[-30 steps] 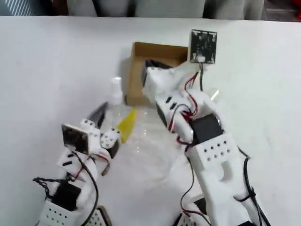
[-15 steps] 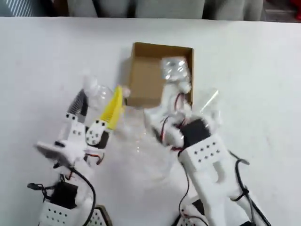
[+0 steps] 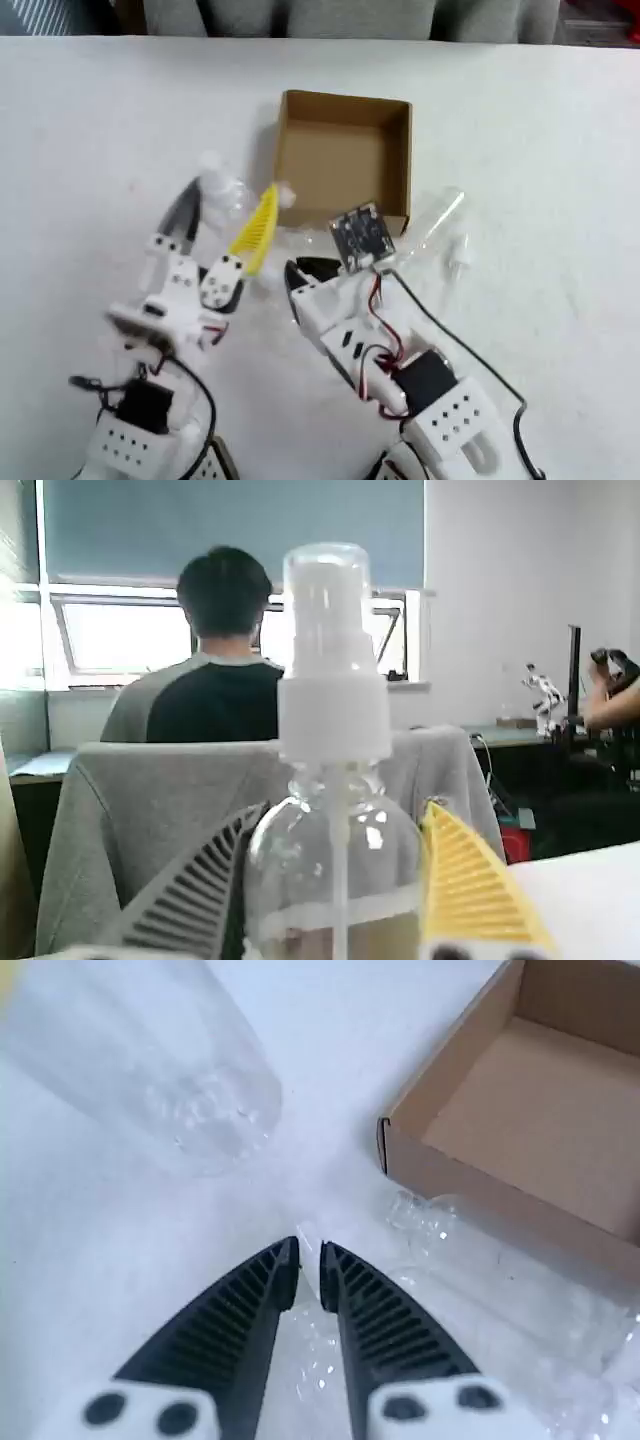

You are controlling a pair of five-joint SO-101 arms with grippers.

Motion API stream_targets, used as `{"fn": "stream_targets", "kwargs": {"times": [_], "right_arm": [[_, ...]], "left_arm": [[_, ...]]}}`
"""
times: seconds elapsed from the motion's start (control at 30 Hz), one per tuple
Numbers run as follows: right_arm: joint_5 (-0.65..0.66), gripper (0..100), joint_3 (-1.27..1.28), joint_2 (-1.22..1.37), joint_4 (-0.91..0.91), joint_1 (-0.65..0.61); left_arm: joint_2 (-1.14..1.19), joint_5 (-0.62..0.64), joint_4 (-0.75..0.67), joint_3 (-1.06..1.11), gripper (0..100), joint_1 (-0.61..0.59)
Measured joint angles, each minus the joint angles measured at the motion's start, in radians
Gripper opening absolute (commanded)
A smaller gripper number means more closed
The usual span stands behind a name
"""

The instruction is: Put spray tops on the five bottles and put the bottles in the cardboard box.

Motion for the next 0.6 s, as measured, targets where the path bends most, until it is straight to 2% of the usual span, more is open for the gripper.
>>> {"fn": "stream_targets", "kwargs": {"times": [0.17,0.27,0.43,0.6], "right_arm": [[0.008,1.8,0.124,-0.038,-0.184,-0.003],[0.008,1.8,0.209,-0.040,-0.316,-0.058],[0.008,1.7,0.295,-0.041,-0.500,-0.135],[0.008,1.7,0.304,-0.041,-0.574,-0.140]], "left_arm": [[0.278,-0.006,-0.002,-0.193,2,0.012],[0.437,-0.006,-0.023,-0.288,2,0.018],[0.603,0.058,-0.170,-0.325,2,0.017],[0.698,0.123,-0.204,-0.333,2,0.015]]}}
